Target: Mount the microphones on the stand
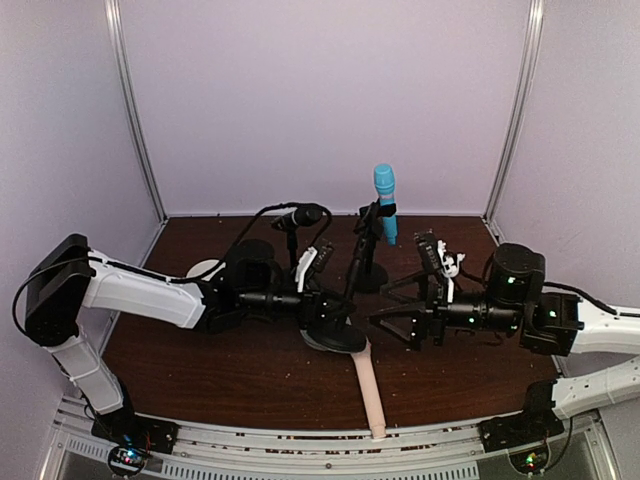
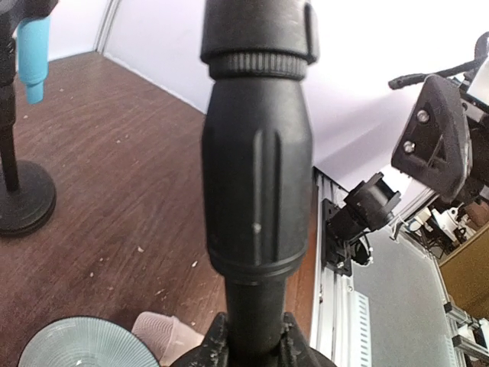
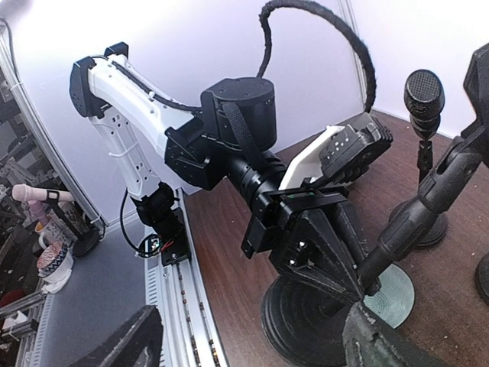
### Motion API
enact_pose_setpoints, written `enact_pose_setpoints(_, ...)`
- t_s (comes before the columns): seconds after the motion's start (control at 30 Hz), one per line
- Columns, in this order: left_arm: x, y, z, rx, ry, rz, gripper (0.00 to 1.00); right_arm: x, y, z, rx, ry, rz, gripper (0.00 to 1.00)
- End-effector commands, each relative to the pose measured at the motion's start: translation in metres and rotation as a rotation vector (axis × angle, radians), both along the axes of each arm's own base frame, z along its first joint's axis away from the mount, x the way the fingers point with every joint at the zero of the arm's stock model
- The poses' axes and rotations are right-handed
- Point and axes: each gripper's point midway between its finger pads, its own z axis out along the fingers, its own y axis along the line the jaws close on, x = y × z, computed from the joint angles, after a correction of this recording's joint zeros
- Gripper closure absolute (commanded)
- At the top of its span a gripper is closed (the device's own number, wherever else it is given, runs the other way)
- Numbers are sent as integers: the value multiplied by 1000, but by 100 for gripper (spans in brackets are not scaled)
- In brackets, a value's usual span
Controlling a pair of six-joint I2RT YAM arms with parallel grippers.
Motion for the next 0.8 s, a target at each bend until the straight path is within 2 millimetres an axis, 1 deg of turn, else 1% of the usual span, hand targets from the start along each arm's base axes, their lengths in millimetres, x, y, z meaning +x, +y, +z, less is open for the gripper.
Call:
enact_pose_setpoints(0.0,-18,4,61,-198,-123,-76,100,8,-5,-12,4,-21,-11,20)
enact_pose_setpoints(0.17,-42,10,81,-308,-155,-189,100,24,-5,-4,96,-21,-9,31)
enact_pose_setpoints(0.23,-48,10,84,-321,-158,-225,100,29,-4,0,133,-23,7,33)
enact_pose_setpoints(0.3,-51,10,85,-323,-156,-246,100,32,-1,5,163,-31,22,34)
enact_pose_setpoints(0.37,-53,9,84,-320,-151,-259,100,31,4,11,189,-53,52,35)
enact_pose_setpoints(0.43,-55,9,85,-320,-149,-268,100,25,10,19,218,-71,109,35)
enact_pose_setpoints(0.53,-59,8,84,-317,-146,-286,100,21,18,29,247,-76,161,37)
enact_pose_setpoints(0.6,-61,8,83,-314,-146,-292,100,22,22,33,255,-74,175,39)
enact_pose_setpoints(0.77,-63,7,81,-306,-144,-298,100,25,29,34,255,-63,190,46)
